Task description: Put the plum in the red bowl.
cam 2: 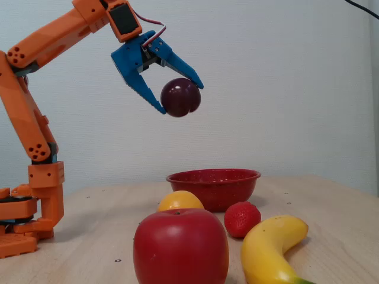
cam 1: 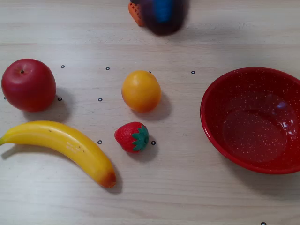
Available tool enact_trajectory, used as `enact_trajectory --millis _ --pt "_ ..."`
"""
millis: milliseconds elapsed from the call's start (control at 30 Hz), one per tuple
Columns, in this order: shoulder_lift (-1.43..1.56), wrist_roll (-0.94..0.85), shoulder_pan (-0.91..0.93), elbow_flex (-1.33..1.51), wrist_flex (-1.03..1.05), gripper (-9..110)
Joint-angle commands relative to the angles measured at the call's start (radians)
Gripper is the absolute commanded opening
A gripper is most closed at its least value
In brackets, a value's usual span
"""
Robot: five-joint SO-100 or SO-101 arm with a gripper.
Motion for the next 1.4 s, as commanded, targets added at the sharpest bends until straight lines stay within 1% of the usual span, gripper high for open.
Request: enact_trajectory --millis 0,133,233,500,533,600,733,833,900,1033,1100,1200,1267,1367 --pt "-0.012 -0.063 0.097 -0.086 -0.087 0" --pt "-0.149 -0.098 0.210 -0.137 -0.114 0" --pt "-0.304 -0.114 0.268 -0.253 -0.100 0" --pt "-0.696 -0.077 0.342 -0.588 -0.067 0" --pt "-0.733 -0.064 0.347 -0.611 -0.060 5" --pt "-0.793 -0.055 0.351 -0.638 -0.043 20" --pt "-0.865 -0.029 0.353 -0.652 -0.028 38" --pt "-0.896 -0.021 0.353 -0.652 -0.012 47" --pt "-0.907 -0.020 0.353 -0.657 -0.012 48" --pt "-0.900 -0.035 0.347 -0.670 -0.035 49" --pt "-0.877 -0.043 0.341 -0.670 -0.049 46" --pt "-0.813 -0.066 0.327 -0.670 -0.077 35" --pt "-0.758 -0.081 0.314 -0.670 -0.095 23" --pt "-0.657 -0.091 0.285 -0.652 -0.106 10"
